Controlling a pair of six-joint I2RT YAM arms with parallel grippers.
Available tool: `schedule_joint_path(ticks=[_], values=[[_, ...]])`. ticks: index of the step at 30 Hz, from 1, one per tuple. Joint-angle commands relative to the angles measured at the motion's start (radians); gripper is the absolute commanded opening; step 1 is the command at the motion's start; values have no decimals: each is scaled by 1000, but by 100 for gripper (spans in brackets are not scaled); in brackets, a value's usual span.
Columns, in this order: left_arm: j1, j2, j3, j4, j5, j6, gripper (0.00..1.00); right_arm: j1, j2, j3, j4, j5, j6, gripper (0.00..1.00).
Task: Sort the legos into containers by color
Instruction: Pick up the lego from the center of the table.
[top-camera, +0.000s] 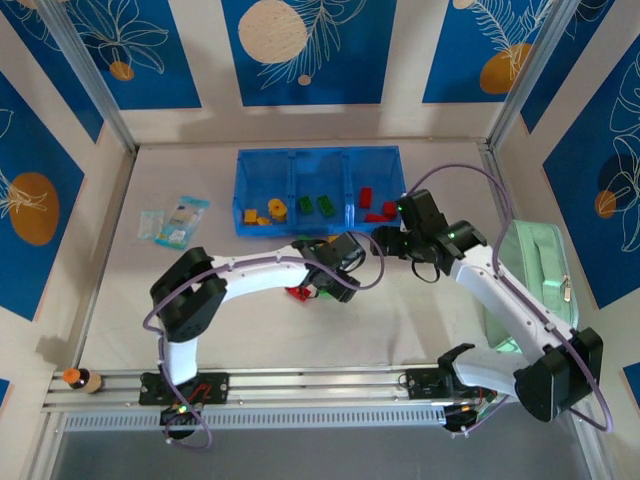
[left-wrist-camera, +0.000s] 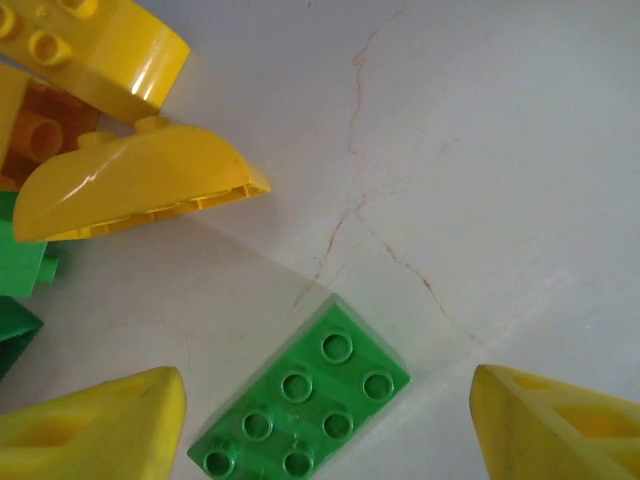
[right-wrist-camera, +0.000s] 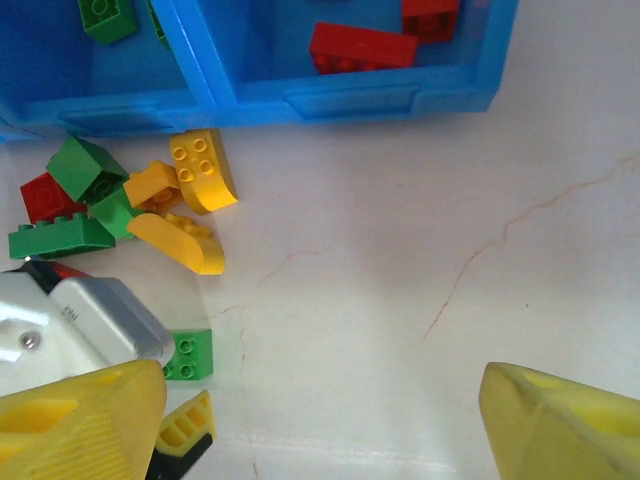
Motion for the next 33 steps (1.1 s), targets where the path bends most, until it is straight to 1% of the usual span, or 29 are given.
schedule_joint_path(ticks=[1,8,13,17,24,27,30,33], values=[[19,45,44,-87,-14,63,75,-15,-52,-44,22,-54,30,83],[39,68,34,-102,37,89,75,-69,-140,-119,13,-60,46,83],[39,96,28,-107,62,86,72,-118,-185,-136,0,-62,62,83],[36,112,27,-124,49,81,68,-135,-205,-145,-2,-69,61,83],[35,85,-4,-99,81,66,66,-158,-216,-168,3,-86,66,83],[35,84,-8,-87,88,63,60,-164,-220,-172,6,-96,71,83],[35,92,3,-95,87,59,48,-167,-229,-175,5,-95,71,83],[35,87,11,-102,83,54,39,-171,-240,-178,-1,-91,71,83]])
